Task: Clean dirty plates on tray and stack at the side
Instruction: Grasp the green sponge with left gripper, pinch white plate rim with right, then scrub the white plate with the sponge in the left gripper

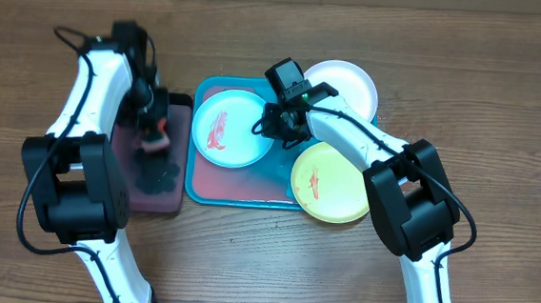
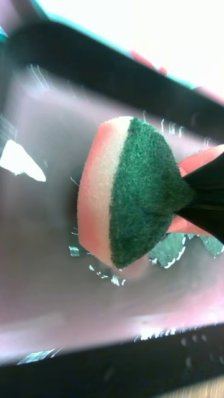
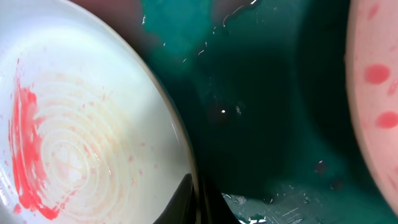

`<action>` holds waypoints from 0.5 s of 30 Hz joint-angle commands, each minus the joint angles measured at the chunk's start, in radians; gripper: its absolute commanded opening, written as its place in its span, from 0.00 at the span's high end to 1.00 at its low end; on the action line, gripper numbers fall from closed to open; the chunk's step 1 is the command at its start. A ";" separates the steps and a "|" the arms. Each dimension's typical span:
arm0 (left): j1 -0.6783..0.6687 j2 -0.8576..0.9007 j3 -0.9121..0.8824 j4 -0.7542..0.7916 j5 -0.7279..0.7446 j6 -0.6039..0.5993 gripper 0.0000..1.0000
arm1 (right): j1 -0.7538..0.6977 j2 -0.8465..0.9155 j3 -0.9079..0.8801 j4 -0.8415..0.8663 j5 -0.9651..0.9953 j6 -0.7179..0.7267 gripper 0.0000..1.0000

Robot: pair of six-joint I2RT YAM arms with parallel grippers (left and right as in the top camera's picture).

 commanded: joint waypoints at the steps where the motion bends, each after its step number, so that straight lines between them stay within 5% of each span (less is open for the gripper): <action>1: -0.043 -0.027 0.121 -0.024 0.088 0.017 0.96 | -0.008 0.010 0.000 0.003 -0.034 0.005 0.96; 15: -0.256 0.010 -0.047 0.138 -0.008 -0.082 0.96 | -0.018 0.010 0.000 -0.002 -0.055 0.005 0.96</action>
